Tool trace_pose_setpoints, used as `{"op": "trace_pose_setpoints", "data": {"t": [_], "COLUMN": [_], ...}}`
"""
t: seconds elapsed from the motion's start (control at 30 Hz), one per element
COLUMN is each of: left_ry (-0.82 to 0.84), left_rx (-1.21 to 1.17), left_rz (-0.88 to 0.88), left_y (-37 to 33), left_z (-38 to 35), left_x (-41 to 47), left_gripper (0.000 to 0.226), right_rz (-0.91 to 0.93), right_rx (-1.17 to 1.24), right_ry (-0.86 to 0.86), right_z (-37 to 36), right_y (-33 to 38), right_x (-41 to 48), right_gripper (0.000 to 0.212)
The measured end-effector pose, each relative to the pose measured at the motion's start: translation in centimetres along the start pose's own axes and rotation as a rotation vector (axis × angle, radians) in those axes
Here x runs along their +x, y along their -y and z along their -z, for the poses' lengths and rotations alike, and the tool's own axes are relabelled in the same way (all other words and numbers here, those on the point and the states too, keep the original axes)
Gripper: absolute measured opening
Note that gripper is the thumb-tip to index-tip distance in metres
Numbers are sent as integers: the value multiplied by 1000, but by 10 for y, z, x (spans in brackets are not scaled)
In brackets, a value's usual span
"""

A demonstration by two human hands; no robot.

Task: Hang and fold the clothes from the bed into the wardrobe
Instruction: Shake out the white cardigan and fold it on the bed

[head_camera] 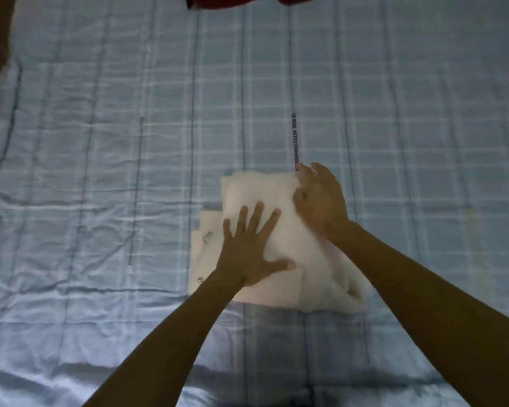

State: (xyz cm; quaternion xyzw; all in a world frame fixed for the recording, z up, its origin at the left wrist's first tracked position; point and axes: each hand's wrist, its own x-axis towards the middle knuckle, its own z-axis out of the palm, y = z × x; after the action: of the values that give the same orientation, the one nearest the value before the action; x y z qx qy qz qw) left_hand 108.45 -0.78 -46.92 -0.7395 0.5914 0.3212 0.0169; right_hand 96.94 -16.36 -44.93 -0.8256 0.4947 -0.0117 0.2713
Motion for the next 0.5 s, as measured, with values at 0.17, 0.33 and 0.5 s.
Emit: {"op": "trace_pose_setpoints", "data": {"t": [0.17, 0.33, 0.5], "left_ry": [-54, 21, -121], "left_rx": [130, 97, 187], "left_rz": [11, -85, -300], "left_y": [-2, 18, 33], "left_z": [-9, -5, -23], "left_x": [5, 7, -5], "left_gripper": [93, 93, 119], "right_rz": [361, 281, 268], "right_rx": [-248, -382, -382], "right_ry": [-51, 56, -1], "right_z": [-32, -50, -67], "right_y": [11, -4, -17], "right_x": [-84, -91, -89], "right_gripper": [49, 67, 63]}}
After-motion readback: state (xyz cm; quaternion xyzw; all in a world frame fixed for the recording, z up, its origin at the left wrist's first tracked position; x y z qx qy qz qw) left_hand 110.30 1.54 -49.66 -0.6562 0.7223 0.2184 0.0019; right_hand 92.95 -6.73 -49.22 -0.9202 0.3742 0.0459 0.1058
